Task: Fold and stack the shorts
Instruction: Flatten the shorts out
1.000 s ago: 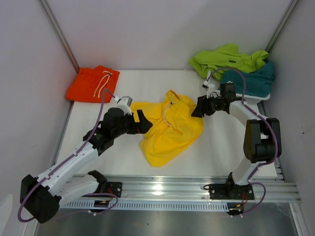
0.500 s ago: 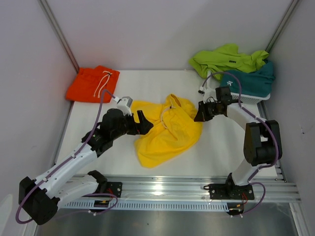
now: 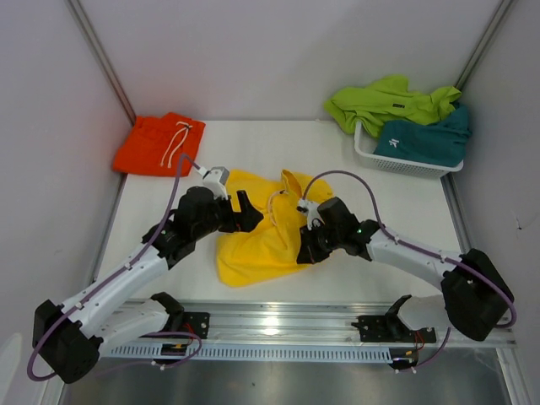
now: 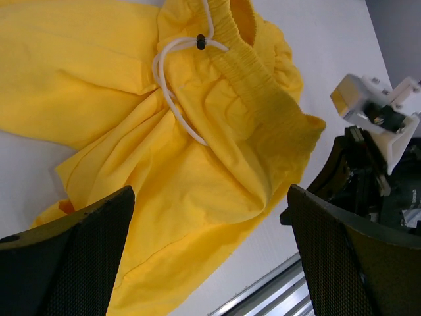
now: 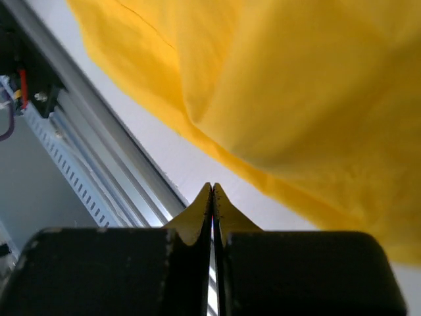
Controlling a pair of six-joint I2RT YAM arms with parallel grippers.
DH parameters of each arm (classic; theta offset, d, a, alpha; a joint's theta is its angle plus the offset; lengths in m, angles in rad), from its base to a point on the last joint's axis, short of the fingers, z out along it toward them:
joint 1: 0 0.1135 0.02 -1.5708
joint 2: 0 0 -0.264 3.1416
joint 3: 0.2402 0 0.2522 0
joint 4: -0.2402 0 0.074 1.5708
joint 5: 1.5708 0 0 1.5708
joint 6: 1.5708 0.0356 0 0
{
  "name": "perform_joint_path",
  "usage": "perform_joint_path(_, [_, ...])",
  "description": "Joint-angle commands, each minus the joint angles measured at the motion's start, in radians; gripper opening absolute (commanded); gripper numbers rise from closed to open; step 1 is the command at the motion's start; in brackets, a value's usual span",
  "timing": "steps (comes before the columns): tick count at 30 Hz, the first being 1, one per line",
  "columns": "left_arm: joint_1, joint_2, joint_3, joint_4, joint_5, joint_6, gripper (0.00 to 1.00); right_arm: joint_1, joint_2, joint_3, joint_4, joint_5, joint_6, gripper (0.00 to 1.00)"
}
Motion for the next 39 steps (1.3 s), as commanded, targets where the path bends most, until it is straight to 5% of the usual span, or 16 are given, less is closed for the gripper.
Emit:
perform_joint_path(1, [-0.026, 0.021, 0.016, 0.051, 0.003, 0.026, 0.99, 0.030, -0.117, -0.094, 0.045, 0.216, 0.221, 0.00])
perform_joint_path(3, [-0.045, 0.049, 0.007, 0.103, 0.006, 0.025, 0.99, 0.044, -0.211, -0.137, 0.028, 0.320, 0.256, 0.00])
perform_joint_path(6, [-0.071, 0.116, 0.028, 0.135, 0.000, 0.021, 0.99, 0.047, -0.321, -0.147, -0.032, 0.408, 0.252, 0.13])
perform_joint_path(7, [-0.075, 0.133, 0.050, 0.143, 0.000, 0.023, 0.99, 0.047, -0.344, -0.144, -0.051, 0.435, 0.229, 0.30])
perform_joint_path(10, [-0.082, 0.201, 0.068, 0.158, 0.005, 0.017, 0.99, 0.029, -0.394, -0.109, -0.070, 0.454, 0.165, 0.53])
perform_joint_path(13, [-0.095, 0.242, 0.065, 0.163, 0.005, 0.008, 0.99, -0.046, -0.348, -0.069, -0.099, 0.443, 0.103, 0.62])
perform_joint_path(25, [-0.253, 0.267, 0.064, 0.083, -0.091, 0.143, 0.99, -0.215, -0.202, 0.017, -0.026, 0.407, -0.075, 0.72])
perform_joint_path(39, [-0.272, 0.297, -0.024, 0.103, -0.136, 0.118, 0.99, -0.192, -0.043, 0.036, 0.131, 0.261, -0.222, 0.69])
